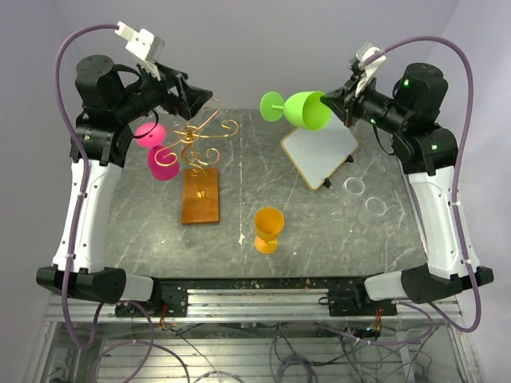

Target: Place the wine glass upside down on the wine glass rack

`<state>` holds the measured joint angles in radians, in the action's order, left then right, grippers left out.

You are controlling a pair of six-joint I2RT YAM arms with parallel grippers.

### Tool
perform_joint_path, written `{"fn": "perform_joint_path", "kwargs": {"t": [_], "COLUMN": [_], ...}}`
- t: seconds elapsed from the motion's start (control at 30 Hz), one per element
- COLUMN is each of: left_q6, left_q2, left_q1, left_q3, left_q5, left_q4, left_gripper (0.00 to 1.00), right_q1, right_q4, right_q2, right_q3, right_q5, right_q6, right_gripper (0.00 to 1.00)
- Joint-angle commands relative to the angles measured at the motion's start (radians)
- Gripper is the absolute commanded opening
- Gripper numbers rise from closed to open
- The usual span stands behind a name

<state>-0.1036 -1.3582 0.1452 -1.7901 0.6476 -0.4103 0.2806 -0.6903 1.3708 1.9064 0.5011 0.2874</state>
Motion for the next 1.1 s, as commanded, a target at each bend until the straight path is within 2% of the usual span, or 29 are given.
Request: {"fn": "perform_joint_path", "kwargs": {"t": [0.0,0.1,0.27,0.53,0.9,1.07], "left_q6": [-0.151,-0.265,-0.497,-0.499,-0.486,-0.473], "left_q2": [-0.027,-0.056,-0.095,-0.139,-0.174,-0.183], "left_q1": [0.017,0.038,0.068,0.155,0.195,0.201], "left_q3": [0.015,0.033,0.083,0.083,0.077,0.074], "left_q5": [0.094,0.094,0.124,0.046,-0.010,-0.014], "left_q4": [0.161,0.236,0.374,0.319,0.292,0.287], "left_gripper": [0.99,0.95,0.95,0.91,0.60,0.35], "right_q1": [0.002,0.005,0.009,0.037,0.044,0.044], "right_q4": [0.140,0.172,0.213,0.225,0.225,0.225], "right_q2": [0.019,0.046,0.087,0.130,0.116,0.110], "right_q3": [0.038,0.075,0.122,0.162,0.140,0.128], "right_q5": [0.075,0.106,0.132,0.143,0.137,0.146], "right_q6": [-0.128,-0.185,-0.257,-0.274,-0.263,-0.265], "right_gripper": [0.00,0.00,0.00,0.00,0.00,0.00]}}
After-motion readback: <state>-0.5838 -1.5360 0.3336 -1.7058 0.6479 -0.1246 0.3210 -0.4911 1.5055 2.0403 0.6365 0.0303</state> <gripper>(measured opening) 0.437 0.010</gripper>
